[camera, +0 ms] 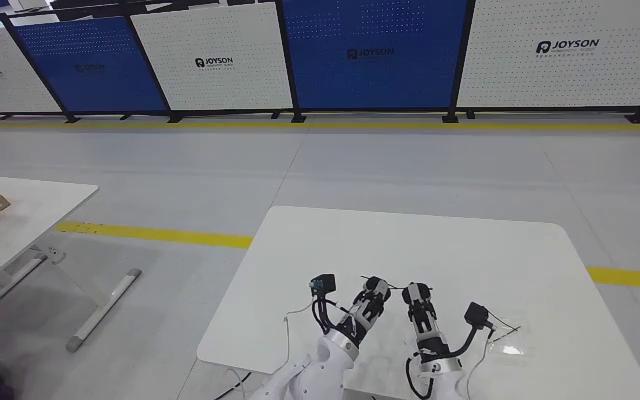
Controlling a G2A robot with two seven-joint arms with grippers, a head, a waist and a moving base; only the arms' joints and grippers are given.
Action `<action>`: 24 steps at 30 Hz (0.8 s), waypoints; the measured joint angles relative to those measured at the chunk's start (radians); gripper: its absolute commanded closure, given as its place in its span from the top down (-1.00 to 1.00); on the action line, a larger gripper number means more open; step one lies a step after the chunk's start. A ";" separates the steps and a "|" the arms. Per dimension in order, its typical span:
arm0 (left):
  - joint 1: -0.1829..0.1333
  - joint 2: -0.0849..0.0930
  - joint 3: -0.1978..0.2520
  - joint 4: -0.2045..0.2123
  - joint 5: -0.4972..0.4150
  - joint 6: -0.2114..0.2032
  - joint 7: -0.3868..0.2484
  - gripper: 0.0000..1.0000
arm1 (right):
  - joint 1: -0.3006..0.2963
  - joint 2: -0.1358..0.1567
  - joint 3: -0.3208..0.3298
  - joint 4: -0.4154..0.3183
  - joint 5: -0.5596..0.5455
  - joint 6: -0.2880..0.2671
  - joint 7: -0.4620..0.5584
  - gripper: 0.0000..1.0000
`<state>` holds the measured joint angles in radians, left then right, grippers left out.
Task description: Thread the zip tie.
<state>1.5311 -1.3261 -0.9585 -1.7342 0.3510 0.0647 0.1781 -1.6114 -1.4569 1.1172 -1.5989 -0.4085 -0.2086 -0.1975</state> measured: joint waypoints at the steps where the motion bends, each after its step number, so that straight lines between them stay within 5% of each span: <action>1: 0.000 0.000 0.000 0.000 0.000 0.000 0.000 -0.06 | 0.000 0.000 0.000 0.000 -0.002 0.001 -0.002 -1.00; 12: 0.004 -0.002 -0.007 -0.001 -0.006 -0.003 0.001 -0.20 | 0.000 -0.001 -0.006 0.002 -0.017 0.013 -0.015 -1.00; 24: 0.009 -0.003 -0.018 -0.007 -0.009 -0.008 0.003 -0.66 | 0.000 -0.001 -0.011 0.006 -0.045 0.021 -0.023 -1.00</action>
<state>1.5406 -1.3287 -0.9768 -1.7415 0.3416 0.0566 0.1806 -1.6113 -1.4578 1.1059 -1.5929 -0.4533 -0.1872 -0.2210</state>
